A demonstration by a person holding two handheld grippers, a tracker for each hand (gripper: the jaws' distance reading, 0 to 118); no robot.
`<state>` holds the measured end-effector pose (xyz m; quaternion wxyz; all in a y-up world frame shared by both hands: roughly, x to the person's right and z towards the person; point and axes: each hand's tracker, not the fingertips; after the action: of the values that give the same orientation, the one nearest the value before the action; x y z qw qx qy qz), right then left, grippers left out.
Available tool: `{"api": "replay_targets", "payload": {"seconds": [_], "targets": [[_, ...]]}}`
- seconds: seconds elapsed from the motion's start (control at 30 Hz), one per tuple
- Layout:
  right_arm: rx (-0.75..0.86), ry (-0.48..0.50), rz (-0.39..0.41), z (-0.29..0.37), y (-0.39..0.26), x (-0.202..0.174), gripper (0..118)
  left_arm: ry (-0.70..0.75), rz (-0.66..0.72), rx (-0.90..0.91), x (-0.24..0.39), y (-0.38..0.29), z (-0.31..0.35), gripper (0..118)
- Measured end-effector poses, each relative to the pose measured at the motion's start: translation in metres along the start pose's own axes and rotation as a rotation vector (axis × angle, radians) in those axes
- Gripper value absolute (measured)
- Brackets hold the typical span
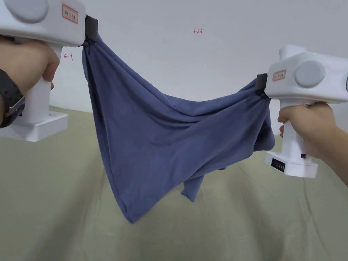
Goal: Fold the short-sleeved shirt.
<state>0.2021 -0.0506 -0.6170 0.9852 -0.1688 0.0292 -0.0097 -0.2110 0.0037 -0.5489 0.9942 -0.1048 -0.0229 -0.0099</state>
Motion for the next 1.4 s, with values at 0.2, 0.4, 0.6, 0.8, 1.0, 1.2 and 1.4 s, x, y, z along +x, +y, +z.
{"api": "replay_targets", "payload": {"seconds": [0.2, 0.4, 0.6, 0.8, 1.0, 1.2, 1.4], "targets": [[-0.136, 0.025, -0.029, 0.001, -0.081, 0.029, 4, -0.005, -0.051, -0.109, 0.001, -0.093, 0.021, 1], [-0.267, 0.040, -0.063, 0.039, -0.172, 0.061, 4, -0.052, 0.080, -0.296, -0.007, -0.206, 0.066, 1], [-0.351, 0.032, -0.084, 0.076, -0.228, 0.089, 4, -0.028, 0.222, -0.408, -0.016, -0.270, 0.119, 1], [-0.425, 0.045, -0.061, 0.105, -0.260, 0.089, 4, -0.028, 0.198, -0.484, 0.003, -0.300, 0.174, 1], [-0.536, 0.023, -0.115, 0.114, -0.293, 0.087, 4, -0.029, 0.246, -0.663, 0.018, -0.341, 0.195, 1], [-0.585, 0.001, -0.095, 0.119, -0.294, 0.088, 4, -0.037, 0.210, -0.696, 0.016, -0.352, 0.193, 1], [-0.628, 0.002, -0.082, 0.118, -0.285, 0.087, 81, 0.013, 0.201, -0.686, 0.018, -0.347, 0.196, 50]]}}
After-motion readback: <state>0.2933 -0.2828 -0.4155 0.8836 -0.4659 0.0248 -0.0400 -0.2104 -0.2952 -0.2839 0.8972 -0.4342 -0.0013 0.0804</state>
